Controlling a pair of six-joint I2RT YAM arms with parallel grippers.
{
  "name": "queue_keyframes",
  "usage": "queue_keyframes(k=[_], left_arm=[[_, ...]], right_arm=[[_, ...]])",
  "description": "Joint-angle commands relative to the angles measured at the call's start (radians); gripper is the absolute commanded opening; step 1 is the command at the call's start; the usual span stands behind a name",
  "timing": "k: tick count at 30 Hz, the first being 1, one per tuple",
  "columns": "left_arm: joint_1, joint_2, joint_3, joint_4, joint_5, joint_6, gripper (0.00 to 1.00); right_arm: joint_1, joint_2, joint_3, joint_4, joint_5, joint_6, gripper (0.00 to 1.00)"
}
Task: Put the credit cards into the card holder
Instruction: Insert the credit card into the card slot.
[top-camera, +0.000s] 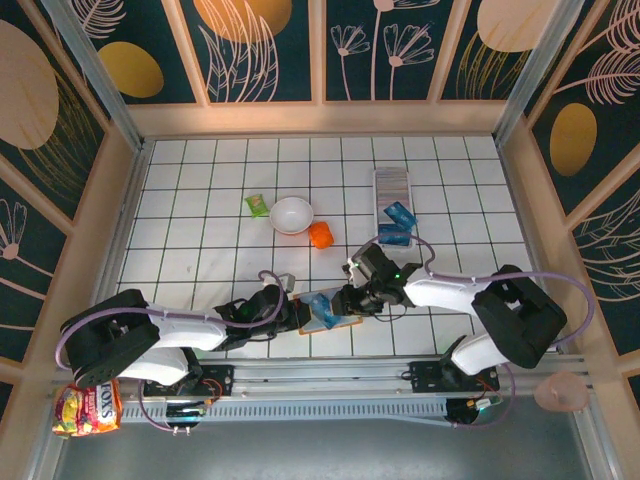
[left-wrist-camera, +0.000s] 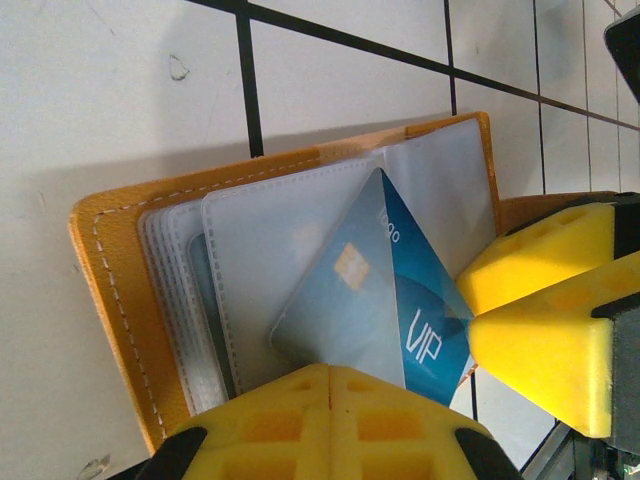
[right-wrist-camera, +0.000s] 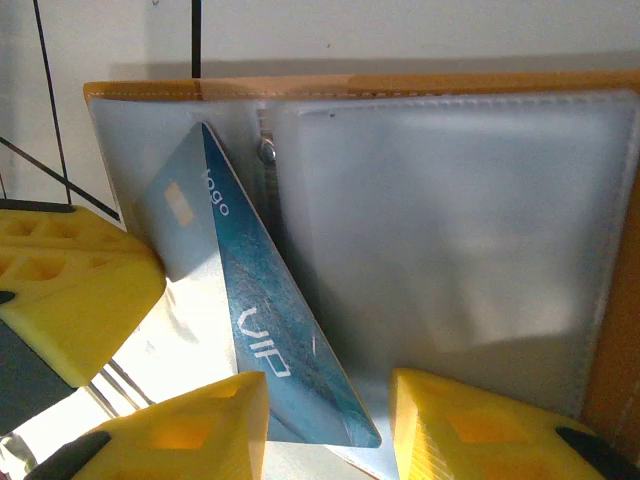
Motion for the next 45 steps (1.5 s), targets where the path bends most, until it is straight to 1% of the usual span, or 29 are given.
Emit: queue_keyframes(k=[1,9,12,17,19,24,28,30,32,39,45], left_arm=[[-0.003,0.017,-0.039,-0.119,-0.017,-0.006,0.0],[-0.003,0.022,-0.039,-0.12,-0.012,-0.004,0.0],[-0.004,0.016,-0.042,-0.118,-0.013,-0.007,0.0],[-0.004,0.0,-0.055,-0.118,-0.014,-0.015,0.0],[-0.004,-0.003,-0.057,-0.12,-0.014,-0.015,0.0],[-0.005,-0.004,-0.055,-0.118,-0.014,-0.015,0.0],[-0.005,0.001,-0.055,-0.112,-0.009,-0.017,0.0],[-0.003,0.002,-0.055,-0.108,-0.009,-0.016,0.0],[-0.004,0.004,-0.054,-0.107,-0.006,-0.016,0.0],[-0.004,0.01,-0.051,-0.103,-0.005,-0.013,0.0],[-0.004,0.01,-0.051,-0.1,-0.002,-0.013,0.0]], right_arm=[[-0.006,0.022,-0.002,0.011,-0.031,-0.022,0.36],[-0.025,-0.014,-0.047,0.156,-0.135,0.023,0.29],[-0.04,-0.031,-0.064,0.182,-0.137,0.026,0.26],[-0.049,-0.039,-0.092,0.258,-0.175,0.046,0.24],[-0.049,-0.035,-0.097,0.279,-0.179,0.046,0.2],[-0.048,-0.027,-0.102,0.303,-0.195,0.045,0.16],[-0.049,-0.033,-0.131,0.346,-0.199,0.058,0.09],[-0.048,-0.042,-0.162,0.386,-0.192,0.075,0.03],[-0.049,-0.055,-0.19,0.426,-0.182,0.093,0.01],[-0.046,-0.087,-0.238,0.542,-0.143,0.123,0.0],[-0.043,-0.079,-0.281,0.577,-0.123,0.157,0.0]])
